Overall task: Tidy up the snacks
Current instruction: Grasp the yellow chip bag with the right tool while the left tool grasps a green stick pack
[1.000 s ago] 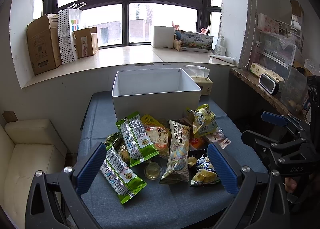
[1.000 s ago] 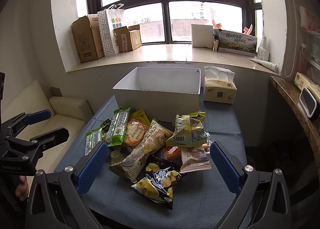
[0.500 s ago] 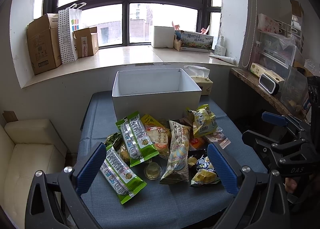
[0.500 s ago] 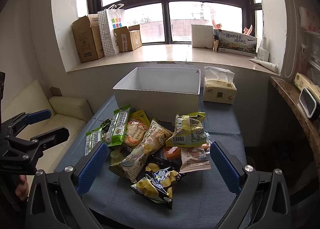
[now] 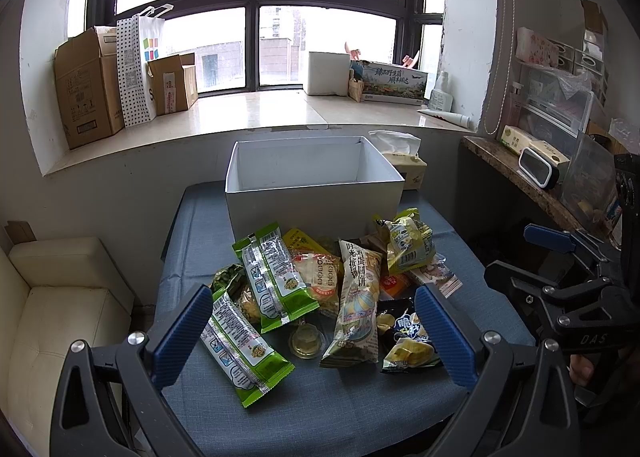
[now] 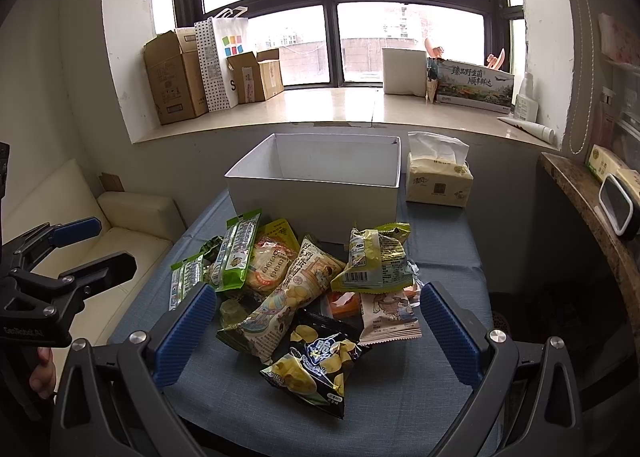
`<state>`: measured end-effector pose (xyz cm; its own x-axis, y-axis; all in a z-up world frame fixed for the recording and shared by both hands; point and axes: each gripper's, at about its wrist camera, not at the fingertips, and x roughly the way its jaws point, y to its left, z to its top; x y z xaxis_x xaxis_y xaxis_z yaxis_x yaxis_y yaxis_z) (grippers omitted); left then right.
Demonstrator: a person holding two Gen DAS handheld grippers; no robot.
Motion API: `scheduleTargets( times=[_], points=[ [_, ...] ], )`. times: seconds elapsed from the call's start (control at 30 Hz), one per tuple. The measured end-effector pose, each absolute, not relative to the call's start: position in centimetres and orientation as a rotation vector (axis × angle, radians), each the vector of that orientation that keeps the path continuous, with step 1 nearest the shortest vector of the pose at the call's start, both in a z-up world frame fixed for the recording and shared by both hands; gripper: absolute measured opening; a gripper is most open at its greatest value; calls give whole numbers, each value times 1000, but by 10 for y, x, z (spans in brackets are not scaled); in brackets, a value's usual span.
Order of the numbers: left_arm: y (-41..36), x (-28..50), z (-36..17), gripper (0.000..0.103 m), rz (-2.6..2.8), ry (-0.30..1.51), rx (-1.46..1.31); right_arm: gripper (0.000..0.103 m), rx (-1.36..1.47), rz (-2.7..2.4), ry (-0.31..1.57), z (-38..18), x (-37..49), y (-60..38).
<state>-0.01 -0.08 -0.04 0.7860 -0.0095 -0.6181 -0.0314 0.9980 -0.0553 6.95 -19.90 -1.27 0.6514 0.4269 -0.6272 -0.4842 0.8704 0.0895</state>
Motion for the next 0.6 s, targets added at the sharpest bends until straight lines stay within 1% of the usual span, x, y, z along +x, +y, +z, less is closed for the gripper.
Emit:
scheduleTargets(
  times=[0.37, 0.6],
  points=[
    [-1, 0, -2, 103, 11, 669, -62, 103, -89, 502, 714, -26, 92, -198],
    [2, 0, -5, 103, 18, 679, -62, 103, -117, 476, 788, -61, 158, -185]
  ],
)
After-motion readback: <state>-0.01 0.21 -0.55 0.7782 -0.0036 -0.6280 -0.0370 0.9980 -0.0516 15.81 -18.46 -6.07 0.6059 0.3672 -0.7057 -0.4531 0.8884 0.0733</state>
